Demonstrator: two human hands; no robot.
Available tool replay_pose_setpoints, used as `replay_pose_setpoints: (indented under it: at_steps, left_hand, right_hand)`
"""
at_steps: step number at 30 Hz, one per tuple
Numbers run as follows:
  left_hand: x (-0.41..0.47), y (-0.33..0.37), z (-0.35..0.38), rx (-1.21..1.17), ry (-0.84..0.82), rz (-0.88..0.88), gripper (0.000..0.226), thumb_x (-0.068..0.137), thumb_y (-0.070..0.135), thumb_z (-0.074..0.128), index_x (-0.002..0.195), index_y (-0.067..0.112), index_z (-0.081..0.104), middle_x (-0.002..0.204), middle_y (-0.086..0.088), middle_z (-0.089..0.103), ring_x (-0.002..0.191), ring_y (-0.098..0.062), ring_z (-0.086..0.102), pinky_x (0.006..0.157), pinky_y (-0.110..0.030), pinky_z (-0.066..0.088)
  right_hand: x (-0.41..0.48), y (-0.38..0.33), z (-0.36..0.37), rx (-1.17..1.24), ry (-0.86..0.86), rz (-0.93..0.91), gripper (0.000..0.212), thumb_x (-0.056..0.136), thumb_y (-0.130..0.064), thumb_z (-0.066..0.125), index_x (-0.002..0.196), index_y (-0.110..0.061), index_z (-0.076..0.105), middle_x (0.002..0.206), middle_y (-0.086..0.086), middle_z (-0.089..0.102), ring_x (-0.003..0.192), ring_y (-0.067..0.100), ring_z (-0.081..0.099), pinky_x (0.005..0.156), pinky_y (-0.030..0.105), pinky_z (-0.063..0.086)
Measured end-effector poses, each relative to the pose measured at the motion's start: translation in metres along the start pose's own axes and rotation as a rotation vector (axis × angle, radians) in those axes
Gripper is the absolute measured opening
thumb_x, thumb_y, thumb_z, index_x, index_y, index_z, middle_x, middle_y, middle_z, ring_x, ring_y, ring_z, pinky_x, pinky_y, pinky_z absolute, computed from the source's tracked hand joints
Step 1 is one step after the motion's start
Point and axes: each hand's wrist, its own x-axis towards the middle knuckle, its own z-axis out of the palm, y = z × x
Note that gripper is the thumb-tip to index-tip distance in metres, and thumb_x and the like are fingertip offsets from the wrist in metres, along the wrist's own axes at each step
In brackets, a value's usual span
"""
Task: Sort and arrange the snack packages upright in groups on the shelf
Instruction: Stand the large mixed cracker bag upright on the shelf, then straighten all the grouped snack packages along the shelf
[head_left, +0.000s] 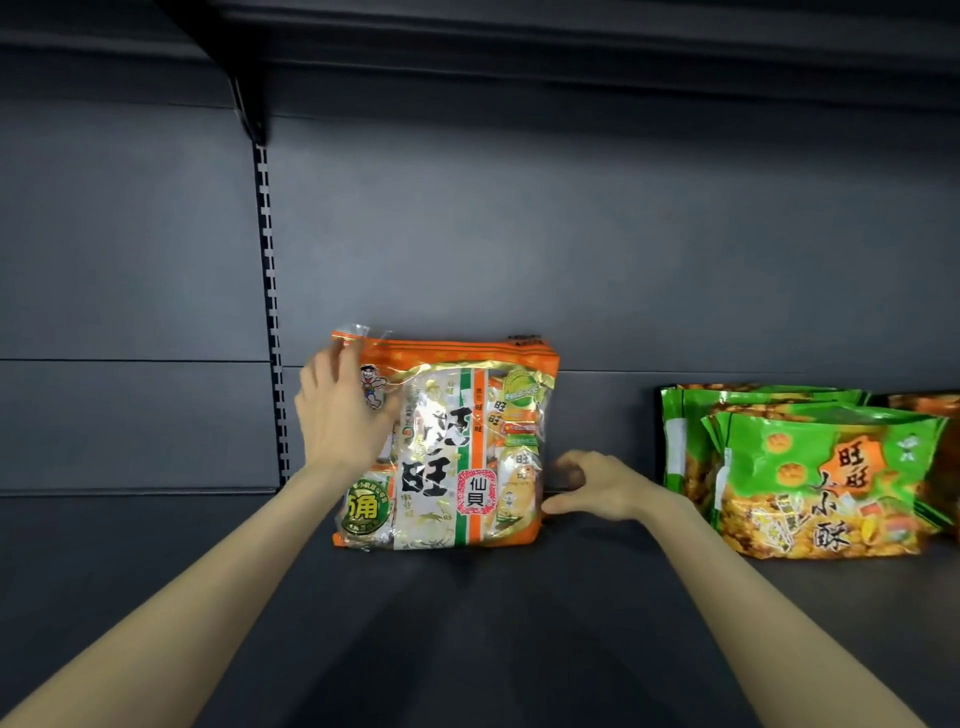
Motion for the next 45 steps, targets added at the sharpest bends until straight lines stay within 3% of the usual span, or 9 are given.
replay_pose_setpoints:
  at_steps: [5, 15, 28, 33, 39, 42, 45]
  left_hand:
    - [-0.004, 0.060, -0.009, 0.089, -0.176, 0.206, 0.051, 0.088, 0.035, 0.059, 0.134, 0.017, 0.047, 0.136, -0.007, 0.047, 0.127, -0.028, 0.037, 0.102, -0.042, 0.030]
    - [-0.033, 0.202, 0.012, 0.141, -0.428, 0.354, 0.059, 0.085, 0.048, 0.059, 0.135, 0.021, 0.044, 0.133, -0.006, 0.052, 0.126, -0.026, 0.043, 0.102, -0.037, 0.036]
    - [-0.066, 0.291, 0.091, 0.072, -0.715, 0.420, 0.070, 0.080, 0.054, 0.062, 0.138, 0.022, 0.039, 0.139, -0.005, 0.047, 0.128, -0.026, 0.042, 0.105, -0.043, 0.035]
    - [-0.063, 0.287, 0.127, -0.027, -0.788, 0.369, 0.085, 0.073, 0.057, 0.068, 0.142, 0.021, 0.033, 0.140, -0.006, 0.041, 0.131, -0.025, 0.038, 0.107, -0.044, 0.035]
    - [-0.058, 0.281, 0.168, -0.245, -0.758, 0.293, 0.105, 0.059, 0.051, 0.082, 0.145, 0.024, 0.026, 0.144, -0.001, 0.034, 0.133, -0.022, 0.034, 0.110, -0.045, 0.034]
    - [-0.067, 0.273, 0.180, -0.480, -0.697, 0.096, 0.122, 0.047, 0.048, 0.088, 0.146, 0.021, 0.022, 0.145, -0.001, 0.035, 0.131, -0.016, 0.037, 0.110, -0.037, 0.034]
    - [-0.073, 0.261, 0.192, -0.634, -0.730, -0.068, 0.147, 0.023, 0.067, 0.084, 0.147, 0.022, 0.018, 0.143, 0.003, 0.039, 0.130, -0.011, 0.039, 0.112, -0.037, 0.032]
  right_hand:
    - [-0.021, 0.002, -0.045, -0.184, 0.130, -0.083, 0.066, 0.079, -0.038, 0.072, 0.135, -0.012, 0.048, 0.138, 0.009, 0.050, 0.126, 0.023, 0.047, 0.101, 0.027, 0.037]
    - [-0.091, 0.053, -0.169, -0.336, 0.302, -0.196, 0.057, 0.082, -0.032, 0.071, 0.129, -0.007, 0.053, 0.132, 0.010, 0.057, 0.122, 0.025, 0.052, 0.097, 0.029, 0.040]
    - [-0.119, 0.171, -0.223, -0.338, 0.280, -0.048, 0.070, 0.080, -0.040, 0.071, 0.139, -0.012, 0.043, 0.144, 0.008, 0.044, 0.130, 0.026, 0.042, 0.104, 0.034, 0.036]
    - [-0.108, 0.190, -0.230, -0.282, 0.230, -0.012, 0.087, 0.072, -0.047, 0.076, 0.143, -0.016, 0.036, 0.149, 0.004, 0.037, 0.135, 0.023, 0.035, 0.105, 0.030, 0.032]
    - [-0.089, 0.223, -0.236, -0.307, 0.174, 0.054, 0.116, 0.059, -0.051, 0.083, 0.150, -0.027, 0.015, 0.157, 0.003, 0.018, 0.143, 0.028, 0.014, 0.114, 0.046, 0.022]
    - [-0.079, 0.232, -0.243, -0.328, 0.113, 0.078, 0.123, 0.057, -0.051, 0.084, 0.151, -0.030, 0.007, 0.159, 0.000, 0.008, 0.146, 0.027, 0.006, 0.115, 0.048, 0.018]
    - [-0.063, 0.235, -0.249, -0.356, 0.060, 0.064, 0.130, 0.052, -0.055, 0.084, 0.151, -0.031, 0.003, 0.160, -0.003, 0.003, 0.147, 0.025, 0.002, 0.118, 0.047, 0.014]
